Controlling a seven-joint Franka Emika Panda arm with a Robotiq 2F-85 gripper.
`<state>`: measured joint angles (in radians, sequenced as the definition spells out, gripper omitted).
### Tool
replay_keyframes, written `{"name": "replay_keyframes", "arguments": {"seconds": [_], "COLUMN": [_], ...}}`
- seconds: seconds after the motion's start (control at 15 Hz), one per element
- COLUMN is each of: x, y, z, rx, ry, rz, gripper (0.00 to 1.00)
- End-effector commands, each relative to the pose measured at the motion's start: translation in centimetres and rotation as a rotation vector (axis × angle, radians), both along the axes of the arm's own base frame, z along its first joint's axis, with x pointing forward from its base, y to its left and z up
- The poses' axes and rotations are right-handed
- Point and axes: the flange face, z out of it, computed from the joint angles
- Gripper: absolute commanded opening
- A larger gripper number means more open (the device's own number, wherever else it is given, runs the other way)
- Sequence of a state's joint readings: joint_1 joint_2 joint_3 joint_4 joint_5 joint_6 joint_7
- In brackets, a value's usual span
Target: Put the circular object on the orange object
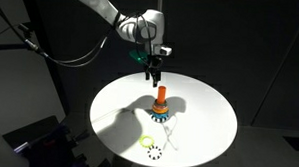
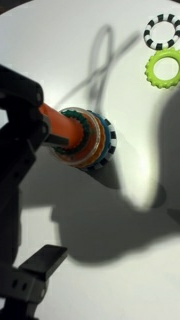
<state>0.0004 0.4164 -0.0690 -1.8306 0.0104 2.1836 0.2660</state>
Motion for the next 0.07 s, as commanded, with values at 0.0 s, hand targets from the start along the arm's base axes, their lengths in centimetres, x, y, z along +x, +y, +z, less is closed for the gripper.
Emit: {"name": "replay_keyframes", "arguments": {"seconds": [0.0], "x": [0.01], "y": [-0.01], "z": [0.04], "rx": [0.000], "ry": [0.002], "rz": [0.000], "gripper": [1.00]}}
